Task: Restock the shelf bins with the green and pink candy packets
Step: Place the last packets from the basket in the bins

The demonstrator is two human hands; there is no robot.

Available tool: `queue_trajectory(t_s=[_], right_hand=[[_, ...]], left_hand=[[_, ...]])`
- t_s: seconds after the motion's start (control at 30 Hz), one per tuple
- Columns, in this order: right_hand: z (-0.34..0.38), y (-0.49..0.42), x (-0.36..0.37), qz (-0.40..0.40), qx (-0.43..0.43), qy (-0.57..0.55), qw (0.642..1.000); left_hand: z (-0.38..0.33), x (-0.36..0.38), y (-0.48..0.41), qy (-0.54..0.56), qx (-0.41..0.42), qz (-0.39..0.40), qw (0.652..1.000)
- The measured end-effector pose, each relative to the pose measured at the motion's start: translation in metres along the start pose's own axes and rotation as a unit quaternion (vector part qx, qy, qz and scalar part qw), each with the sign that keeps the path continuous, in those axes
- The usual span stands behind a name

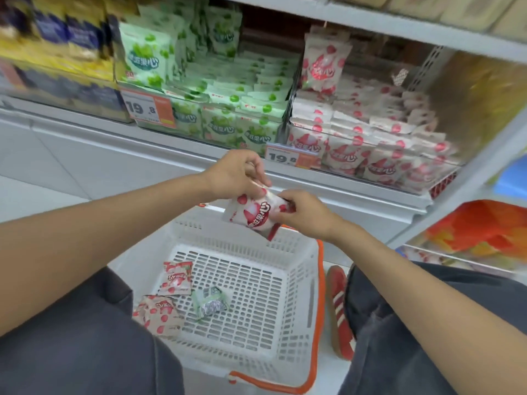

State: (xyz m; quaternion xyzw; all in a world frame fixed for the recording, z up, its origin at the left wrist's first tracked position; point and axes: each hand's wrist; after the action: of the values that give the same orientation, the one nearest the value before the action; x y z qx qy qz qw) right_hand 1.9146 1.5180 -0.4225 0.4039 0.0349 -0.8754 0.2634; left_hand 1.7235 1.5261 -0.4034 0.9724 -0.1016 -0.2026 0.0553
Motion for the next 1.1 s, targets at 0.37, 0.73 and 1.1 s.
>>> queue_trajectory(t_s=[0.37,0.73,1.1], right_hand=[[0.0,-0.01,-0.031,-0.145,0.089,-0.348,0.922],[0.013,-0.04,-0.097,-0.288,0.075,-0.338,0.893],[-0.007,-0.134,-0.155,-0.375,0.097,-0.174,0.905]], left_hand=[[-0.019,-0.005,-0.023,0.128,0.021,-0.059,0.99],[-0.074,-0.029,-0.077,-0.02,0.168,-0.148,0.974],[-0.038,-0.05,-0.12,-0.36,0.195,-0.207,0.889]])
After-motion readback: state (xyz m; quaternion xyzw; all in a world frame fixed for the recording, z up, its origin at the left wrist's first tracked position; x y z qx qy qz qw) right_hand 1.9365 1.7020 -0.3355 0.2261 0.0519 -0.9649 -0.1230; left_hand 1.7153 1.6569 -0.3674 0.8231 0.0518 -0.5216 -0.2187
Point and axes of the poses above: each hand's wrist, its own y-axis away from the middle knuckle, its own x-axis out of the palm, z = x × y, and after that the axes turned 2 degrees about -y, right-handed
